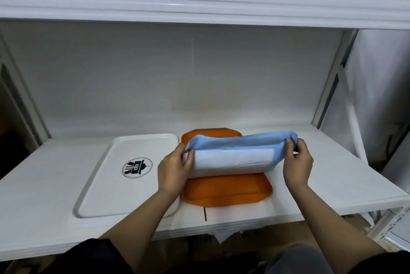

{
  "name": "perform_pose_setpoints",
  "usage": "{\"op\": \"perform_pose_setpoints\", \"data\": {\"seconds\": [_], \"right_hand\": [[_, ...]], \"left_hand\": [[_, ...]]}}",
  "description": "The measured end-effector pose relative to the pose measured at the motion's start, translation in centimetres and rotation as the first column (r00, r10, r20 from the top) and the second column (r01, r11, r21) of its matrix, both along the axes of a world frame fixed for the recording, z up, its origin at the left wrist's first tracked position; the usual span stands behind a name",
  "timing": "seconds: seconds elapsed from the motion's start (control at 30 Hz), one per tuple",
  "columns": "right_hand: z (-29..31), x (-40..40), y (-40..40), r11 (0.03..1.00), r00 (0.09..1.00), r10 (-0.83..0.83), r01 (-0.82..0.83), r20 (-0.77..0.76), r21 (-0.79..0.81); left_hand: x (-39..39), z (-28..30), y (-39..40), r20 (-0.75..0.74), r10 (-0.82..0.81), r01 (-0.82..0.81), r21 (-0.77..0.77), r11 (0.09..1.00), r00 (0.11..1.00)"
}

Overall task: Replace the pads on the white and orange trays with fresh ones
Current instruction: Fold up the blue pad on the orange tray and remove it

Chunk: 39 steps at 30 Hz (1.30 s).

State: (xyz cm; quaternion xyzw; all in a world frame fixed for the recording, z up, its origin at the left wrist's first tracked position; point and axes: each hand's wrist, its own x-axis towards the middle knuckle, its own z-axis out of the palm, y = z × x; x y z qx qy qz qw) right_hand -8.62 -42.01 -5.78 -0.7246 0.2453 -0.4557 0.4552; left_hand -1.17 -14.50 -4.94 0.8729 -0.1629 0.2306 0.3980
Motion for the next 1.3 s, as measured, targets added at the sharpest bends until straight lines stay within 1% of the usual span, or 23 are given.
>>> {"op": "perform_pose_setpoints", "data": {"seconds": [0.13, 0.27, 0.4, 0.43, 0.5, 0.53, 0.6, 0.7, 0.8, 0.93, 1.07, 1.13, 1.17, 1.23, 1.3], "right_hand": [[1.5, 0.7, 0.5, 1.0, 1.0, 0.001, -0.001, 0.026, 0.015], [2.2, 2.3, 0.4, 1.0, 0.999, 0.03, -0.03, -0.022, -0.003], [1.8, 4.9, -1.1, 0.989, 0.98, 0.139, -0.145, -0.143, -0.031], [1.7, 5.5, -1.6, 0.985, 0.973, 0.158, -0.167, -0.171, -0.036], [1.4, 7.1, -2.3, 0.979, 0.959, 0.192, -0.201, -0.209, -0.024], [1.3, 7.7, -2.6, 0.977, 0.953, 0.202, -0.211, -0.226, -0.015], [0.8, 9.2, -3.1, 0.977, 0.943, 0.208, -0.214, -0.261, 0.007], [0.2, 11.2, -3.5, 0.976, 0.918, 0.216, -0.215, -0.332, 0.04], [-0.9, 13.1, -3.8, 0.977, 0.898, 0.212, -0.2, -0.385, 0.071], [-2.5, 15.0, -4.4, 0.984, 0.883, 0.175, -0.153, -0.436, 0.086], [-3.7, 16.0, -4.6, 0.989, 0.867, 0.141, -0.099, -0.477, 0.113], [-4.3, 16.4, -4.9, 0.989, 0.853, 0.137, -0.092, -0.504, 0.115], [-4.6, 16.5, -5.1, 0.989, 0.844, 0.138, -0.093, -0.518, 0.112], [-5.3, 16.8, -5.3, 0.989, 0.825, 0.141, -0.094, -0.547, 0.113], [-6.0, 16.9, -5.4, 0.986, 0.794, 0.161, -0.11, -0.585, 0.122]], "left_hand": [[0.9, 0.9, 0.1, -0.011, 0.022, -0.022, -0.028, 0.999, 1.0], [2.7, 1.2, 0.0, -0.08, 0.049, -0.054, -0.064, 0.996, 0.996], [6.3, 0.7, 0.3, -0.173, 0.085, -0.077, 0.051, 0.996, 0.981], [7.4, 0.5, 0.4, -0.21, 0.075, -0.06, 0.078, 0.995, 0.975], [9.7, 0.2, 0.4, -0.331, 0.038, -0.005, 0.099, 0.995, 0.943], [10.5, 0.2, 0.3, -0.403, 0.011, 0.021, 0.075, 0.997, 0.915], [12.2, 0.3, -0.2, -0.522, -0.062, 0.047, -0.043, 0.998, 0.851], [14.0, 0.0, -1.1, -0.634, -0.125, 0.018, -0.172, 0.985, 0.764], [15.8, -1.1, -2.0, -0.662, -0.154, -0.003, -0.229, 0.973, 0.734], [17.7, -2.6, -2.9, -0.665, -0.109, -0.046, -0.211, 0.977, 0.739], [18.6, -3.8, -3.7, -0.683, -0.127, -0.039, -0.222, 0.974, 0.719], [19.2, -4.4, -4.0, -0.696, -0.111, -0.022, -0.178, 0.984, 0.709], [19.4, -4.8, -4.0, -0.697, -0.088, -0.003, -0.129, 0.992, 0.712], [19.8, -5.6, -3.7, -0.7, -0.013, 0.051, 0.033, 0.998, 0.714], [20.0, -6.6, -3.3, -0.718, 0.024, 0.121, 0.149, 0.981, 0.695]]}}
